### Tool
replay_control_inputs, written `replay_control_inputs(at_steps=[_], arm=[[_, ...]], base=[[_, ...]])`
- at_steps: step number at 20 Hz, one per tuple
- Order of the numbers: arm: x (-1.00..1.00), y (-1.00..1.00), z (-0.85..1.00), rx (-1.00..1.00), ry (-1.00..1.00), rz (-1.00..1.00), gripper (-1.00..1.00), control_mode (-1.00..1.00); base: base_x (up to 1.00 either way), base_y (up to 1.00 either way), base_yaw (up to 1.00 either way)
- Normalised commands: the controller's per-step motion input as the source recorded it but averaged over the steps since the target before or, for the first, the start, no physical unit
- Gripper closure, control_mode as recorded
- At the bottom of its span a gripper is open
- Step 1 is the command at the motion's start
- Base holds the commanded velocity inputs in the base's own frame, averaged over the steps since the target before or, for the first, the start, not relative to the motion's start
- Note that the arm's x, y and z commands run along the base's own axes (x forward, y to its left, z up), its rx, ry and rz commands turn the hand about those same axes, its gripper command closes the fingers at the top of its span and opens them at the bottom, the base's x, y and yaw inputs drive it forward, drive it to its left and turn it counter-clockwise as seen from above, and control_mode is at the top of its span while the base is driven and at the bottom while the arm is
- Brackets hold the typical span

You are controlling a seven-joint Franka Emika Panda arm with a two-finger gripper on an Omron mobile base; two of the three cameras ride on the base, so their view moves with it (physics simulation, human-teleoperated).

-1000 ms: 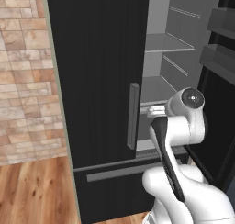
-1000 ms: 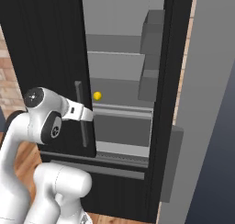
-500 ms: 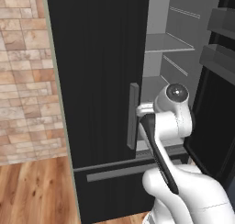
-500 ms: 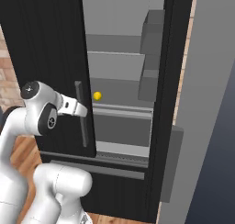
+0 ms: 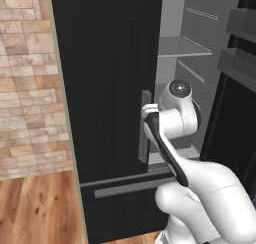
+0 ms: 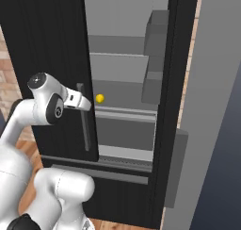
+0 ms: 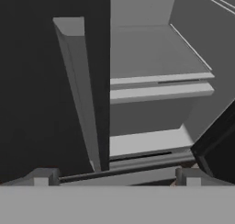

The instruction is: Retrieve a lemon from the fridge and place it on the cutting board with the fish.

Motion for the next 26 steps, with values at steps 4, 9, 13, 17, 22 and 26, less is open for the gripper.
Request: replay_control_inputs(at_steps=[4, 9, 13, 17, 22, 26], arm=[[0.41, 0.09, -0.01, 0.00, 0.00, 0.00, -1.00, -1.00], [0.30, 0.27, -0.06, 0.00, 0.00, 0.00, -1.00, -1.00], [0.33, 0.15, -0.11, 0.00, -0.05, 0.00, -1.00, -1.00], [0.47, 0.00, -0.17, 0.00, -0.11, 0.00, -1.00, -1.00], [0.39, 0.00, -0.14, 0.01, -0.13, 0.04, -1.00, -1.00], [0.20, -0.03, -0.03, 0.00, 0.01, 0.01, -1.00, -1.00]], base=[[0.00, 0.00, 0.00], [0.00, 0.00, 0.00], [0.00, 0.00, 0.00], [0.00, 0.00, 0.00], [0.00, 0.00, 0.00], [0.00, 0.00, 0.00]])
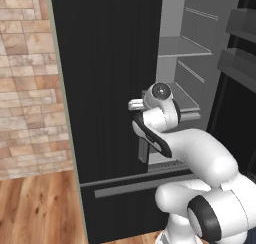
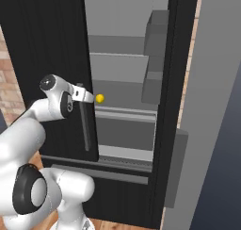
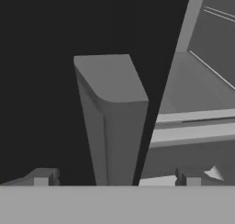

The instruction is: Retrieve a lemon from the fridge and place it on the cutting board with the fish.

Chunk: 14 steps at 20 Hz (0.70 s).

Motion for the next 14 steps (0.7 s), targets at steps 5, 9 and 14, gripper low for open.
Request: replay_control_inputs(at_steps=[5, 9, 14], arm=[[0.15, -0.03, 0.00, 0.00, 0.05, 0.00, -1.00, -1.00], [0.24, 0.00, -0.06, 0.00, 0.00, 0.00, -1.00, -1.00], [0.39, 0.00, -0.10, 0.00, -0.02, 0.00, -1.00, -1.00]], base=[[0.00, 0.00, 0.00], [0.00, 0.00, 0.00], [0.00, 0.00, 0.00]])
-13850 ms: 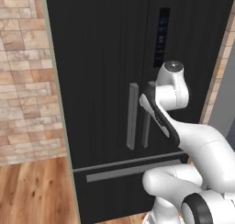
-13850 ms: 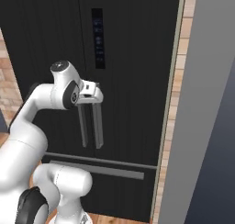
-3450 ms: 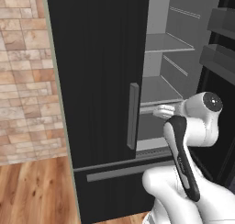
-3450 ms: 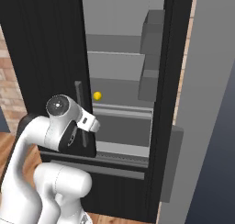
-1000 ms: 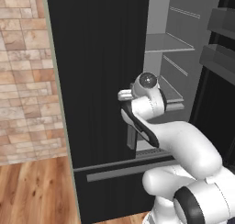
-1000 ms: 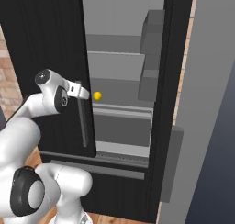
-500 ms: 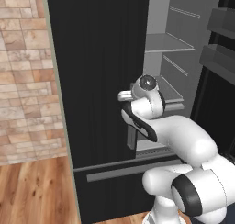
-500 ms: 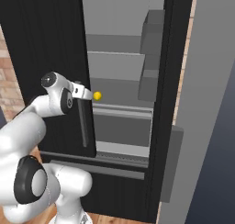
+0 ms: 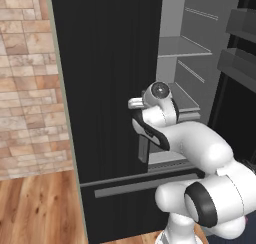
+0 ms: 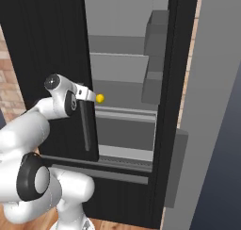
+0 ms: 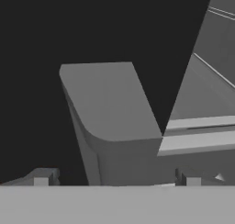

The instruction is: Retrieve a lemon from the fridge and place it on the cutting board with the fish.

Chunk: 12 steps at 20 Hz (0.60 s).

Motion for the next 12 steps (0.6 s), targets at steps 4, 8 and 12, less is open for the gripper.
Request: replay_control_inputs(at_steps=[4, 8, 12], arm=[[0.38, 0.00, -0.16, 0.00, -0.04, 0.00, -1.00, -1.00], [0.29, 0.00, 0.00, 0.00, 0.00, 0.01, -1.00, -1.00], [0.26, 0.02, 0.00, 0.00, 0.02, 0.00, 1.00, -1.00]], base=[[0.00, 0.00, 0.00], [0.00, 0.00, 0.00], [0.00, 0.00, 0.00]])
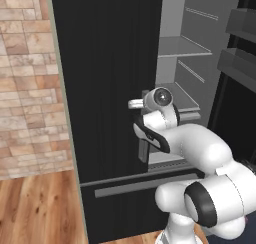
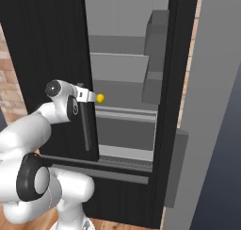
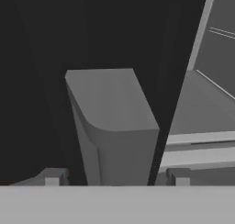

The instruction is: Retrieve a lemon from the fridge and place it on the cutting board with the fish.

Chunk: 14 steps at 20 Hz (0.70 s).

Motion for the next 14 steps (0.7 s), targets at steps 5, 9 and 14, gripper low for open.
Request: replay_control_inputs(at_steps=[5, 9, 14], arm=[[0.07, 0.00, 0.00, 0.00, 0.00, 0.00, 1.00, -1.00], [-0.06, 0.02, 0.00, 0.00, 0.00, -0.03, 1.00, -1.00], [-0.59, 0.11, 0.00, 0.00, 0.00, -0.12, 1.00, -1.00]], base=[[0.00, 0.00, 0.00], [0.00, 0.00, 0.00], [0.00, 0.00, 0.00]])
